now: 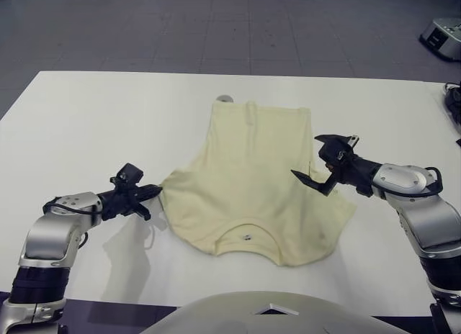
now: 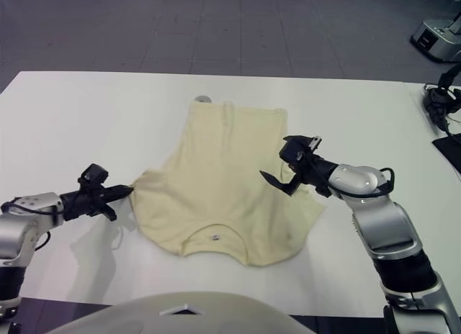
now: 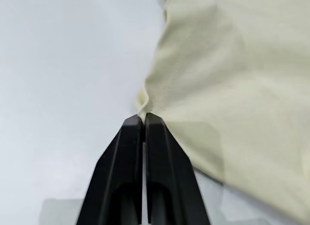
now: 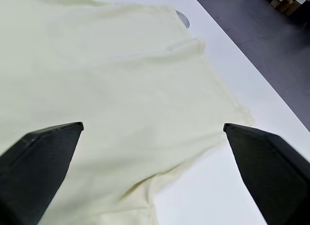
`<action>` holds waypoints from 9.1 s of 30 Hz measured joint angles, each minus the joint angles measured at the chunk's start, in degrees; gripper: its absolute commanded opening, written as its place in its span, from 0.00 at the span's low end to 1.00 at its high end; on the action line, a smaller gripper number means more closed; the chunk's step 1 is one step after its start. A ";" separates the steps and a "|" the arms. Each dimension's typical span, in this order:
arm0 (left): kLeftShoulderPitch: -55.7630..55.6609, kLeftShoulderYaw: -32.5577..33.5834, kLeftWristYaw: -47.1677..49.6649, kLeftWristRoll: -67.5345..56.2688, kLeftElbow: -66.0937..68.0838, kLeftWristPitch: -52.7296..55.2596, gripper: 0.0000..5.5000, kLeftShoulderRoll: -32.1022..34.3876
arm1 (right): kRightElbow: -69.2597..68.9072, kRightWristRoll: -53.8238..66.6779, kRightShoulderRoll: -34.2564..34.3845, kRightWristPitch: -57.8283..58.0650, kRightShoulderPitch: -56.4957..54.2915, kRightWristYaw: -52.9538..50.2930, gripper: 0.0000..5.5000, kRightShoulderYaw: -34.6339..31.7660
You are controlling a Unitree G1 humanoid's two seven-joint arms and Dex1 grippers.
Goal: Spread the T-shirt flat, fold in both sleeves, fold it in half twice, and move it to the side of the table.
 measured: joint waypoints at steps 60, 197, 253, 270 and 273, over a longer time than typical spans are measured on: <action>-11.89 -8.83 15.44 -6.13 -15.76 13.37 0.88 -5.67 | -5.84 -0.10 -2.86 11.44 10.44 -1.29 0.98 -10.09; 25.53 -13.72 0.37 29.37 -25.10 -44.47 0.71 10.67 | -3.67 -5.52 -14.97 -35.50 32.41 20.80 0.73 -2.82; 21.44 -6.54 -20.07 2.42 -42.27 -12.18 0.00 15.85 | -13.61 18.17 -28.08 -5.96 19.91 39.66 0.00 -9.99; -26.11 -10.90 -25.19 -2.93 -8.08 -13.63 0.00 13.70 | 24.45 4.75 -11.51 -12.03 -34.19 43.87 0.00 12.49; -33.89 -14.88 -25.31 1.21 1.01 -17.13 0.00 10.14 | 34.46 0.79 -6.29 -16.22 -40.59 44.22 0.00 15.11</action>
